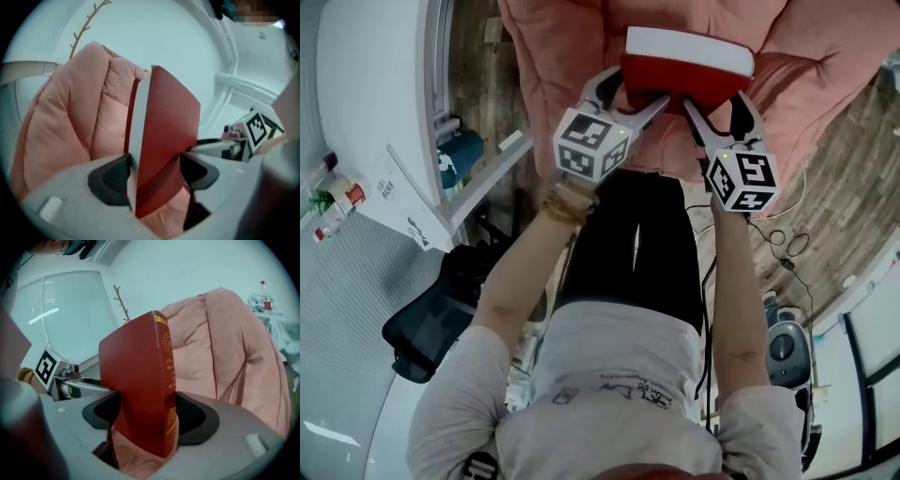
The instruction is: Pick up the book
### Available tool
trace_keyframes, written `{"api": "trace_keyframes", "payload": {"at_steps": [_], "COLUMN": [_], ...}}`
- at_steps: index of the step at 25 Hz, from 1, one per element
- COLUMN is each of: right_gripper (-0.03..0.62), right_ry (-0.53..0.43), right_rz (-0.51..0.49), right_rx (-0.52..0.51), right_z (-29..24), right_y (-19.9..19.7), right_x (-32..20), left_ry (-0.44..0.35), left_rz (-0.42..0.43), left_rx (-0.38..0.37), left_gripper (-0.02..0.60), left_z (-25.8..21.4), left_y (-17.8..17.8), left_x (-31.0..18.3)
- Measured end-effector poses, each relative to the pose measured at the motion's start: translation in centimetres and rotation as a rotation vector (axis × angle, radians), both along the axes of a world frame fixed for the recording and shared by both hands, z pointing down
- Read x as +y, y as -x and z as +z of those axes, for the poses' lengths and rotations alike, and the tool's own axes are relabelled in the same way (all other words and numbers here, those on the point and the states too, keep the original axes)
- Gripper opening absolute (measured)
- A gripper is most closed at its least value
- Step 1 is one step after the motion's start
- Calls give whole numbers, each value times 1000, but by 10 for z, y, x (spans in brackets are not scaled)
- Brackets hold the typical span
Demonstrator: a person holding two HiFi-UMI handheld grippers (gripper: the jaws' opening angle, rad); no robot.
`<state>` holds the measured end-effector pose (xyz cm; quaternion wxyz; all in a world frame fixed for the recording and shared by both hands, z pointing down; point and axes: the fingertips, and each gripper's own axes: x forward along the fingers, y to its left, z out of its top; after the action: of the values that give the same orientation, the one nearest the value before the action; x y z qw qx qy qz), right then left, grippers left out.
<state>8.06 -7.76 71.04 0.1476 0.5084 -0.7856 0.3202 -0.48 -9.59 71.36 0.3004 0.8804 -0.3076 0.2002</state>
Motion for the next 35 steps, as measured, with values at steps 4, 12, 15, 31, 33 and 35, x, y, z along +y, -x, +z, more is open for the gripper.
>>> {"api": "trace_keyframes", "payload": {"at_steps": [4, 12, 15, 31, 33, 35], "right_gripper": [371, 360, 357, 341, 341, 340], "right_ry": [-88, -246, -299, -536, -569, -595], "right_rz": [-5, 6, 15, 35, 32, 32], "right_rx": [36, 88, 102, 156, 163, 172], "right_z": [-63, -195, -245, -463, -485, -506], "right_y": [-9, -16, -20, -23, -20, -18], "right_x": [-16, -30, -31, 0, 6, 14], "left_ry": [-86, -233, -287, -513, -546, -571], "left_rz": [-1, -17, -18, -16, -14, -17], "left_rx": [21, 60, 70, 153, 155, 168], "left_gripper": [334, 331, 330, 325, 325, 324], "left_z": [-66, -196, -248, -468, -490, -511], "left_y": [-9, -16, -20, -22, -20, -19], "left_x": [-15, -31, -32, -5, 2, 9]}}
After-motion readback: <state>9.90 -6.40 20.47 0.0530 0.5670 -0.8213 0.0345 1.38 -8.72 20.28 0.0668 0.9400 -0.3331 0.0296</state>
